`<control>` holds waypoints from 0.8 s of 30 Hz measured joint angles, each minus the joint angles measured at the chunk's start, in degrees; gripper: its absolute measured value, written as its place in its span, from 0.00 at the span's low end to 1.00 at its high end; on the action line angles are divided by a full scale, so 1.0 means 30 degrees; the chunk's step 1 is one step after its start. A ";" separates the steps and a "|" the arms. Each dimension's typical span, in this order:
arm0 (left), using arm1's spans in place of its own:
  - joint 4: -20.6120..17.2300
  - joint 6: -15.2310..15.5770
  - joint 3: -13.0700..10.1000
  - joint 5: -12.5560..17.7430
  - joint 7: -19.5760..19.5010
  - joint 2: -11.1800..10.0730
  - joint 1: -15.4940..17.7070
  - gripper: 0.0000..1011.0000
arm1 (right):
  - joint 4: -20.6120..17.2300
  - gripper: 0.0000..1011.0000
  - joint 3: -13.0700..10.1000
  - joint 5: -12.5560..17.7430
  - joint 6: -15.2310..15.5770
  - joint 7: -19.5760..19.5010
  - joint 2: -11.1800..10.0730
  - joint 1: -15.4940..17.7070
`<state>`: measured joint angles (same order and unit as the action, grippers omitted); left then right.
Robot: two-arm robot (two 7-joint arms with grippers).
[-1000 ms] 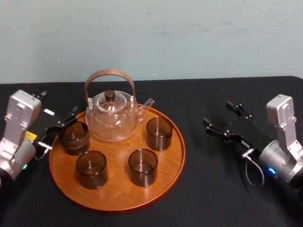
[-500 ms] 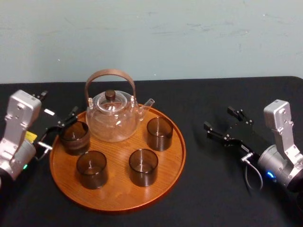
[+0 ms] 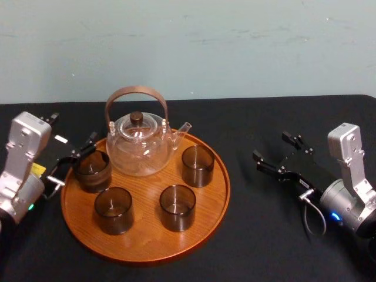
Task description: Pick up the glass from the table and place it on the tray.
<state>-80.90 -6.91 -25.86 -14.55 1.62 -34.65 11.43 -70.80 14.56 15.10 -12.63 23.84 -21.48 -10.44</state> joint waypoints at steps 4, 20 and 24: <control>0.0000 -0.0001 0.0001 0.0001 0.0000 0.0000 0.0002 0.99 | -0.0008 0.99 0.0000 0.0011 0.0005 0.0013 -0.0006 0.0000; 0.0000 0.0000 0.0000 0.0001 0.0000 0.0000 0.0001 0.99 | -0.0038 0.99 0.0000 0.0040 0.0005 0.0045 -0.0025 0.0000; 0.0000 0.0000 0.0000 0.0001 0.0000 0.0000 0.0002 0.99 | -0.0039 0.99 0.0000 0.0047 0.0005 0.0046 -0.0025 0.0000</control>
<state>-80.90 -6.91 -25.86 -14.55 1.62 -34.65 11.43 -70.92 14.57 15.24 -12.61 23.98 -21.56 -10.43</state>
